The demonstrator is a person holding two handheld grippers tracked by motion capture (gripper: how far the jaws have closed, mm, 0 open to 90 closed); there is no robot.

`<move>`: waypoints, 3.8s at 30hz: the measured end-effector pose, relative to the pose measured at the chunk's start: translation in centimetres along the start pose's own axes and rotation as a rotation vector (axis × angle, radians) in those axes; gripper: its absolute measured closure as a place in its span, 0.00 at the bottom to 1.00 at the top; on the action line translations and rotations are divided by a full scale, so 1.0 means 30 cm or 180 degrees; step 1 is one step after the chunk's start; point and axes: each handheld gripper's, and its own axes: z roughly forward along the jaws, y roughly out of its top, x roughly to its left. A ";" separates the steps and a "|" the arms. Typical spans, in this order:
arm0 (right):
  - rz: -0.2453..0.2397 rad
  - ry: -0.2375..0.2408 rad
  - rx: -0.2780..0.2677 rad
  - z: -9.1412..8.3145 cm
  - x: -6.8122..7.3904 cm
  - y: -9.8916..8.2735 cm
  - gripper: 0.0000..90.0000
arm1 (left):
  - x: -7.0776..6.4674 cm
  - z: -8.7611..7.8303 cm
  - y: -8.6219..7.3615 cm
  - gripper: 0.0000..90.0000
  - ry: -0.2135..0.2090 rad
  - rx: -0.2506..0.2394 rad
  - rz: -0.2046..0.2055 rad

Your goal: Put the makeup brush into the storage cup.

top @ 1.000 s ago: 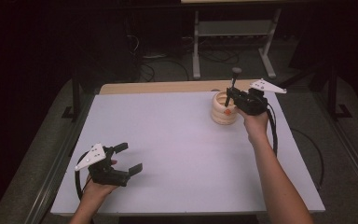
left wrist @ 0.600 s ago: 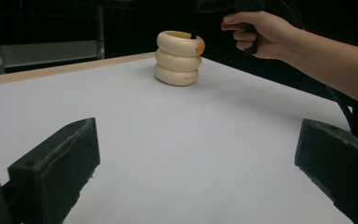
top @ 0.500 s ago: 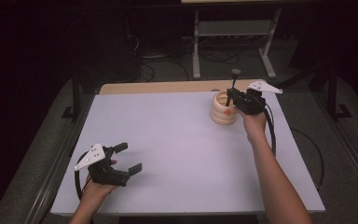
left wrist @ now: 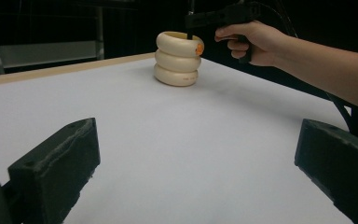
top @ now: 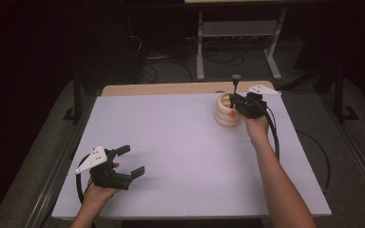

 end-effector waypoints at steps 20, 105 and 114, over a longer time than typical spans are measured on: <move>0.0079 -0.0050 0.0065 -0.033 -0.004 0.001 0.21 | -0.001 -0.005 -0.002 0.00 0.0009 -0.0009 -0.0003; -0.0203 0.0552 -0.0100 -0.478 0.180 -0.303 0.02 | 0.018 -0.005 0.023 0.00 0.0046 0.0089 0.0212; -0.0176 0.0530 -0.0084 -0.522 0.181 -0.335 0.03 | 0.016 -0.002 0.010 0.00 0.0034 0.0114 0.0199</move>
